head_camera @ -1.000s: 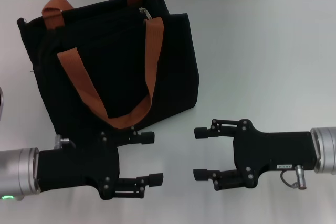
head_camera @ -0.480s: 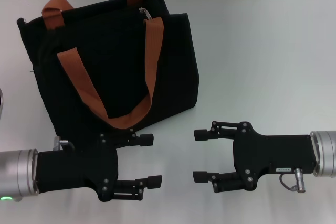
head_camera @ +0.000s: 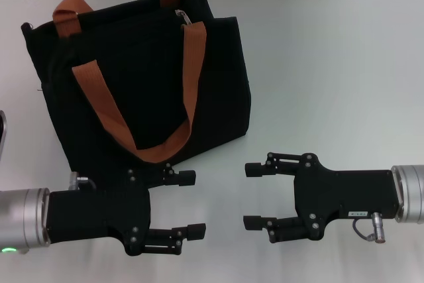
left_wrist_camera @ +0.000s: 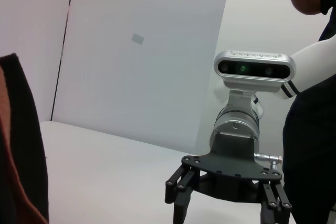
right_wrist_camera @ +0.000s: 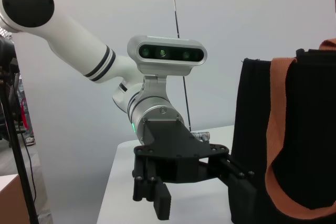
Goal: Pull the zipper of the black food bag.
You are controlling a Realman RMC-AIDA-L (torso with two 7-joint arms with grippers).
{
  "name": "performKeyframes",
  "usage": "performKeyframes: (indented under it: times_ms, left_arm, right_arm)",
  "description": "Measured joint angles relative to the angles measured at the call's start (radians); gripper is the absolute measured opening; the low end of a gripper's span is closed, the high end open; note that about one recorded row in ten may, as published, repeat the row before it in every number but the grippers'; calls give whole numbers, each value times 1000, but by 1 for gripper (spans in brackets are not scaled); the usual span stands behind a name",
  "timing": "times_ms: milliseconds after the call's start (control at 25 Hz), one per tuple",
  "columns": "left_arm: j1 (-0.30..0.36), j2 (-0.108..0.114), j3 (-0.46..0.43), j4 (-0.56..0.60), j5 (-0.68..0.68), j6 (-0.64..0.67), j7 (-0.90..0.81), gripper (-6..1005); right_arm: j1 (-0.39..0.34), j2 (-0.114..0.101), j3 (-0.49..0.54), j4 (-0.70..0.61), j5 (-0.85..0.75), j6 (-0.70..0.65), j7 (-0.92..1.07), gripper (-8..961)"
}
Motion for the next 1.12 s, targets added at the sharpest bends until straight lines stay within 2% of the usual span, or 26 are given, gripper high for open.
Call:
performKeyframes:
  times_ms: [1120]
  left_arm:
    - [-2,0,0,-1,2,-2,0,836]
  right_arm:
    - [0,0,3,0,1,3,0,789]
